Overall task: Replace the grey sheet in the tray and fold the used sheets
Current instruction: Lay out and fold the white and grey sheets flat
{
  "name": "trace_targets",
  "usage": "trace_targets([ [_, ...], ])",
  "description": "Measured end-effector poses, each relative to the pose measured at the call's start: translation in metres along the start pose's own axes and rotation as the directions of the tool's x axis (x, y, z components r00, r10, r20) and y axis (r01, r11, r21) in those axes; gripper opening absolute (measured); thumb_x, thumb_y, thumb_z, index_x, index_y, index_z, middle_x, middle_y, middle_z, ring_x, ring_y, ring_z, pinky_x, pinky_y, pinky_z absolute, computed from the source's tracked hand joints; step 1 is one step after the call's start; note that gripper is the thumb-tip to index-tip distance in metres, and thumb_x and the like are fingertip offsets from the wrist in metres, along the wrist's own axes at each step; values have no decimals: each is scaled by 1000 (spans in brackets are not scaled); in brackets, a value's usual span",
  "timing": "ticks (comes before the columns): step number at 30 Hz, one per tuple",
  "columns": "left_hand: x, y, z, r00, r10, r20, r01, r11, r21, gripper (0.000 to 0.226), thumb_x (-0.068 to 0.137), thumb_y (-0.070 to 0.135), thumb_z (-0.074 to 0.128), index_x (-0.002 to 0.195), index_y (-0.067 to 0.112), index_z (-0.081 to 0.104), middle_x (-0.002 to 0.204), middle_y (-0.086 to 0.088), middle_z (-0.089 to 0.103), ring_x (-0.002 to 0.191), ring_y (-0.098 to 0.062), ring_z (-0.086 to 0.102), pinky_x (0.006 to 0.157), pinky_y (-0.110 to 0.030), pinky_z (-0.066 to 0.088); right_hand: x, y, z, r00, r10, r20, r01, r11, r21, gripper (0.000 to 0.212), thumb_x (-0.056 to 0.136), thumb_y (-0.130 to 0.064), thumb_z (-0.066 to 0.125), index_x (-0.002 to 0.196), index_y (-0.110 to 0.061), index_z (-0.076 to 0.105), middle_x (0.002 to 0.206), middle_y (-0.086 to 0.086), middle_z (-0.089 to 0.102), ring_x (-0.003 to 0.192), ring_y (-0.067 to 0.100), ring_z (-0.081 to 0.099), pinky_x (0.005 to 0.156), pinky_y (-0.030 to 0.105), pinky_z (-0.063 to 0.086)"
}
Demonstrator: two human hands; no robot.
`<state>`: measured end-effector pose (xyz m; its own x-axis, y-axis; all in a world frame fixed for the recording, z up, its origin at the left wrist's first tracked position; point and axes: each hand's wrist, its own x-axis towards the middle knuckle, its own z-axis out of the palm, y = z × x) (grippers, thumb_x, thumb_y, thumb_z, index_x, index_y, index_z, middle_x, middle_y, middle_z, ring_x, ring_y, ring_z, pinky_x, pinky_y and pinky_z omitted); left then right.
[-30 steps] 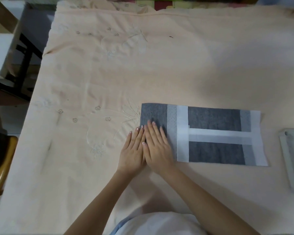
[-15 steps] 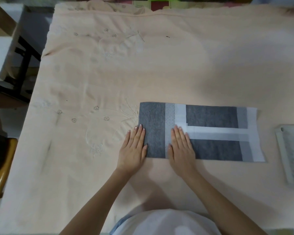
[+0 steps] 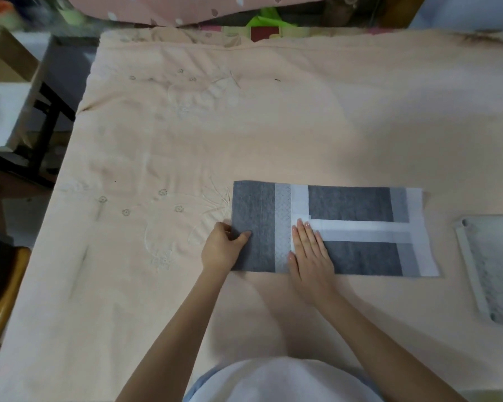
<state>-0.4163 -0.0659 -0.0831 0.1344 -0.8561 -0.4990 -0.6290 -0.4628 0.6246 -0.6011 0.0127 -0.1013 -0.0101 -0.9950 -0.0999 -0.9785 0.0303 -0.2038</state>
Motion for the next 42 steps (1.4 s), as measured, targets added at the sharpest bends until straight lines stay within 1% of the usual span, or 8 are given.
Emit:
trace_targets([
  [8, 8, -7, -22, 997, 64, 42, -59, 991, -116, 26, 75, 31, 78, 67, 18, 57, 70, 5, 62, 65, -13, 59, 56, -24, 47, -1, -13, -3, 998, -49, 26, 50, 997, -51, 58, 97, -32, 15, 146, -1, 25, 155, 11, 21, 144, 24, 17, 118, 37, 7],
  [13, 12, -35, -56, 1000, -1, -6, 0, 993, -119, 30, 72, 26, 81, 74, 2, 63, 77, -8, 67, 73, -25, 63, 68, -37, 52, 1, -52, -2, 994, -92, 60, 96, 993, -73, 56, 94, -31, 26, 136, -1, 46, 145, 13, 43, 135, 24, 41, 113, 39, 20],
  [18, 22, -64, -99, 998, -29, -62, 26, 999, -47, 36, 72, 28, 81, 62, 5, 55, 65, -4, 61, 62, -20, 54, 52, -26, 40, 5, -95, 5, 982, -165, 96, 170, 984, -53, 57, 91, -34, 29, 135, -5, 50, 143, 10, 46, 134, 21, 43, 112, 37, 32],
  [25, 31, -88, -124, 992, -58, -110, 55, 998, -25, 45, 71, 26, 81, 52, 13, 43, 53, 0, 48, 56, -20, 46, 48, -26, 32, 15, -119, 15, 956, -244, 160, 260, 962, -87, 59, 97, -36, 21, 148, -6, 22, 156, 10, 17, 145, 21, 15, 118, 40, 18],
  [29, 22, -80, -121, 981, -57, -184, 86, 985, 152, 35, 75, 39, 76, 82, 10, 58, 76, -2, 60, 77, -26, 56, 63, -33, 44, 17, -113, 12, 942, -300, 153, 312, 947, -68, 59, 97, -35, 19, 148, -5, 23, 156, 10, 17, 145, 21, 14, 118, 40, 17],
  [32, 7, -72, -104, 873, 316, -372, -116, 875, 471, 57, 89, 46, 53, 116, -3, 54, 108, -22, 61, 100, -39, 57, 79, -47, 47, 14, -107, 6, 943, -331, 41, 328, 943, 56, 53, 93, -26, 32, 138, -1, 45, 148, 13, 37, 139, 24, 33, 114, 43, 29],
  [36, -15, -65, -61, 780, 617, -105, -444, 664, 602, 62, 97, 45, 21, 143, 8, 38, 148, -13, 38, 139, -31, 32, 112, -50, 26, 6, -76, -1, 985, -126, -120, 146, 972, 184, 48, 89, -13, 45, 134, 2, 48, 148, 17, 37, 140, 29, 31, 115, 48, 24],
  [42, -13, -83, -29, 830, 557, 20, -435, 626, 647, 59, 98, 45, 15, 147, 15, 31, 154, -6, 25, 144, -25, 17, 116, -50, 14, -18, 8, -24, 927, 349, -137, -326, 931, 165, 54, 79, -6, 64, 129, 8, 48, 147, 24, 35, 140, 37, 27, 114, 47, 24],
])
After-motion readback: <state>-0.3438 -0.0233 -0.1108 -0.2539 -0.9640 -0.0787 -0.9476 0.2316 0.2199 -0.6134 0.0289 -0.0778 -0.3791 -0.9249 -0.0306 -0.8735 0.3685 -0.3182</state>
